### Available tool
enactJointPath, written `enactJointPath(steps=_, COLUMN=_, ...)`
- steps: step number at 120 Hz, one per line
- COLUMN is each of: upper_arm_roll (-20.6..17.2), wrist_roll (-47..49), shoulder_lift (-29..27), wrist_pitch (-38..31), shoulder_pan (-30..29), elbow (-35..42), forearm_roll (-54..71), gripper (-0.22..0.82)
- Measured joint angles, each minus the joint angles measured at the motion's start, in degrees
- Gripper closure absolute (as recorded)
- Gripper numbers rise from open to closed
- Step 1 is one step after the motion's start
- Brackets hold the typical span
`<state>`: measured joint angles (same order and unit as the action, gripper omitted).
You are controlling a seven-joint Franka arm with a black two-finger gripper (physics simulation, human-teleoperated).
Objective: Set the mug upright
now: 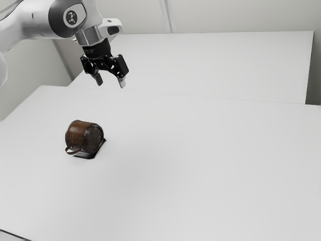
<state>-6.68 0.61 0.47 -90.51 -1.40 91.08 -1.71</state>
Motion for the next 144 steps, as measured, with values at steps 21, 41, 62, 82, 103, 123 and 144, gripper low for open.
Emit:
enactJointPath(steps=21, upper_arm_roll=0.0, wrist_roll=0.0, shoulder_lift=0.2, wrist_pitch=-0.3, shoulder_pan=-0.1, elbow=0.0, forearm_roll=0.1, gripper=0.00)
enactJointPath(steps=41, upper_arm_roll=0.0, wrist_roll=0.0, shoulder_lift=1.0, wrist_pitch=-0.4, shoulder_pan=-0.5, elbow=-0.2, forearm_roll=-0.2, gripper=0.00)
enactJointPath(steps=62, upper_arm_roll=0.0, wrist_roll=-0.2, shoulder_lift=1.3, wrist_pitch=-0.2, shoulder_pan=-3.7, elbow=-0.2, forearm_roll=-0.3, gripper=0.00)
enactJointPath(steps=82, upper_arm_roll=-0.1, wrist_roll=-0.5, shoulder_lift=3.9, wrist_pitch=0.3, shoulder_pan=-9.7, elbow=-2.8, forearm_roll=-0.1, gripper=0.00)
enactJointPath(steps=103, upper_arm_roll=-0.1, wrist_roll=-1.6, shoulder_lift=6.5, wrist_pitch=0.9, shoulder_pan=-16.2, elbow=-3.9, forearm_roll=-0.2, gripper=0.00)
enactJointPath(steps=123, upper_arm_roll=-0.2, wrist_roll=-4.1, shoulder_lift=11.1, wrist_pitch=1.0, shoulder_pan=-20.2, elbow=-6.7, forearm_roll=-0.7, gripper=0.00)
enactJointPath(steps=144, upper_arm_roll=-0.3, wrist_roll=-8.2, shoulder_lift=15.8, wrist_pitch=0.8, shoulder_pan=-25.3, elbow=-8.9, forearm_roll=-3.0, gripper=0.00)
